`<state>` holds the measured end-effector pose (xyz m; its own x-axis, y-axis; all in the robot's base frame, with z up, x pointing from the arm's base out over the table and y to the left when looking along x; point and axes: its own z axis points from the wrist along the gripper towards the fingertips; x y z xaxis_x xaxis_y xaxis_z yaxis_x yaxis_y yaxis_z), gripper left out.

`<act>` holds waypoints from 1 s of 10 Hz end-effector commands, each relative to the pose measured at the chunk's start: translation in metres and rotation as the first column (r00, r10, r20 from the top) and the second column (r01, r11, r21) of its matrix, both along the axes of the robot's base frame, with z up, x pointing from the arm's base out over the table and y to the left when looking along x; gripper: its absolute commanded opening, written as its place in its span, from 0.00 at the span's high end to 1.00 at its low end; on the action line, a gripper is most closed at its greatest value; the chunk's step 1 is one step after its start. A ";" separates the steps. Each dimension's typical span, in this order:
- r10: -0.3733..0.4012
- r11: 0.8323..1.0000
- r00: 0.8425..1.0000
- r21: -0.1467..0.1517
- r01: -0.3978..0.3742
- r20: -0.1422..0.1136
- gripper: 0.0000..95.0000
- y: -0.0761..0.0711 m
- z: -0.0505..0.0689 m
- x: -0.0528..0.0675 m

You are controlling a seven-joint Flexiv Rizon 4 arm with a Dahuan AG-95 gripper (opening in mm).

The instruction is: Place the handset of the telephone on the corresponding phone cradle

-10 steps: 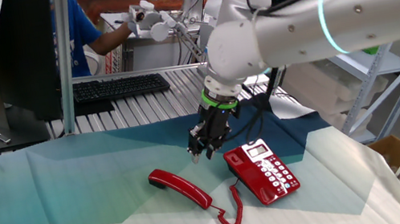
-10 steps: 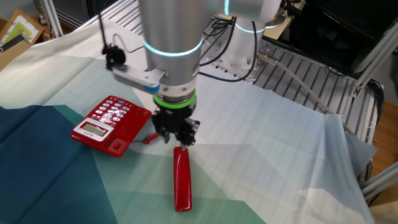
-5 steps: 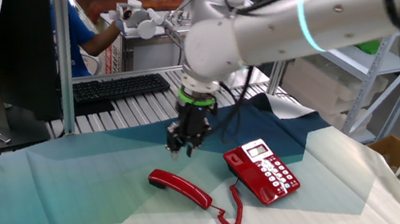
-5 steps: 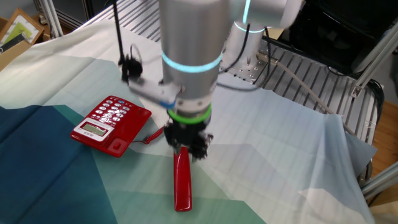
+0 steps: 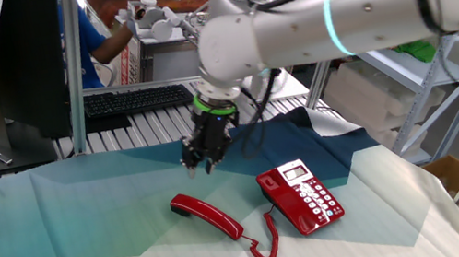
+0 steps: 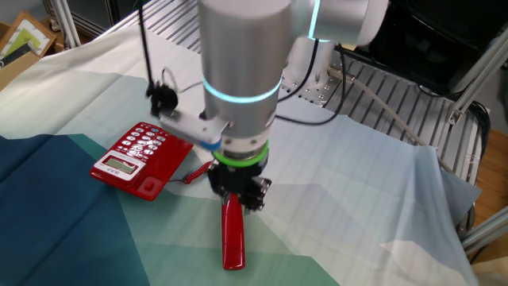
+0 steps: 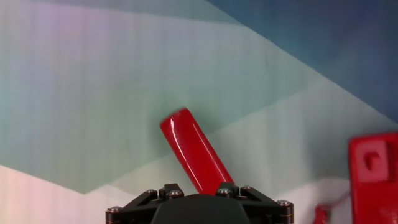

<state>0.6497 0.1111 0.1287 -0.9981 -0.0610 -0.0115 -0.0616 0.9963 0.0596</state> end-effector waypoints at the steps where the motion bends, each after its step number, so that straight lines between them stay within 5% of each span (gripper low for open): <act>1: 0.020 1.000 1.000 -0.007 -0.020 0.011 0.60 -0.002 -0.005 0.000; 10: 0.036 0.999 0.998 0.000 -0.036 0.051 0.60 -0.019 -0.048 -0.005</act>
<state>0.6412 0.0883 0.0795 -0.9924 -0.1005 -0.0708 -0.1040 0.9934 0.0475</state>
